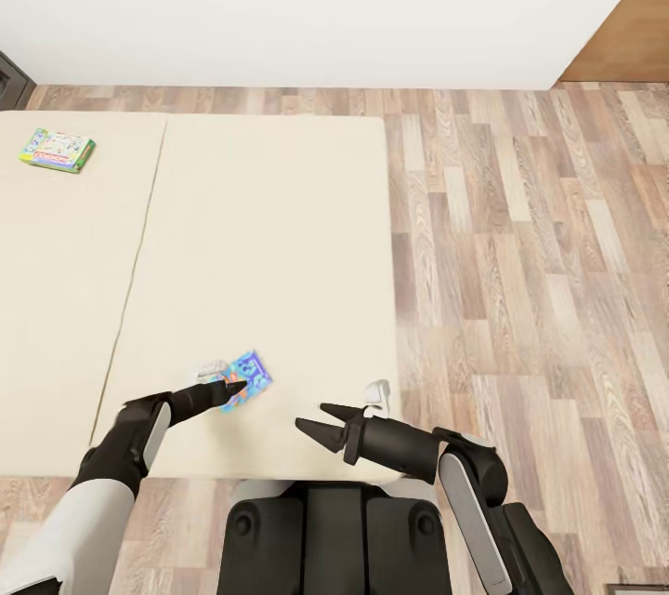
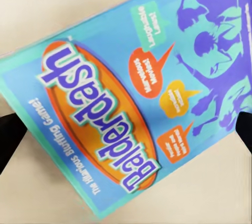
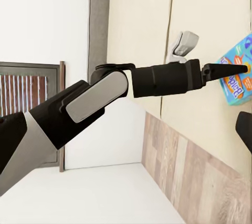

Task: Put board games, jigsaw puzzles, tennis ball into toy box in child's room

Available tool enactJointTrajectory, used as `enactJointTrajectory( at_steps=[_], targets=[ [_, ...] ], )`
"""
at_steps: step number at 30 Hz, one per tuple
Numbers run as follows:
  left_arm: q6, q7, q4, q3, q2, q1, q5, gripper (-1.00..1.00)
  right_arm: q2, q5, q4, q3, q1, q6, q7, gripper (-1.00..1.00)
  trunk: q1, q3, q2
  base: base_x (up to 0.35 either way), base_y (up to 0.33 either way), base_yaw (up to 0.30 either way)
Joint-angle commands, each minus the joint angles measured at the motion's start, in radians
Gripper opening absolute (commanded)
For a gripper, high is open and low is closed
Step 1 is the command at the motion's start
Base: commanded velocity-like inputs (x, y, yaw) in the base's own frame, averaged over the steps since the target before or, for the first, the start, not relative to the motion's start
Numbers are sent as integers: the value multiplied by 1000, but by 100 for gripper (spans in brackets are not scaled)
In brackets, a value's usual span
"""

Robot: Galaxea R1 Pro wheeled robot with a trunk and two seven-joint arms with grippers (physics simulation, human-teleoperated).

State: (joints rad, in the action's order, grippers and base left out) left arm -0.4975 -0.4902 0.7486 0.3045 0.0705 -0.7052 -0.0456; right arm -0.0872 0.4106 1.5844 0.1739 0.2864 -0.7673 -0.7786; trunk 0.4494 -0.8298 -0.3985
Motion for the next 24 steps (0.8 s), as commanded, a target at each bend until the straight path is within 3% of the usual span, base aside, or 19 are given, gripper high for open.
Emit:
enactJointTrajectory(
  at_steps=[1, 18, 24],
  targets=[
    [-7, -7, 1, 4, -1, 0, -3, 100, 0, 4, 0, -1, 0, -6, 0, 100, 1, -1, -2, 0, -129, 0],
    [-7, -8, 1, 4, -1, 0, -3, 100, 0, 4, 0, -1, 0, -6, -1, 100, 1, -1, -2, 0, -192, 0],
    [-12, -9, 1, 5, 4, 0, -4, 100, 1, 4, 1, -1, 0, -6, -2, 100, 1, -1, -2, 0, -78, 0]
  ],
)
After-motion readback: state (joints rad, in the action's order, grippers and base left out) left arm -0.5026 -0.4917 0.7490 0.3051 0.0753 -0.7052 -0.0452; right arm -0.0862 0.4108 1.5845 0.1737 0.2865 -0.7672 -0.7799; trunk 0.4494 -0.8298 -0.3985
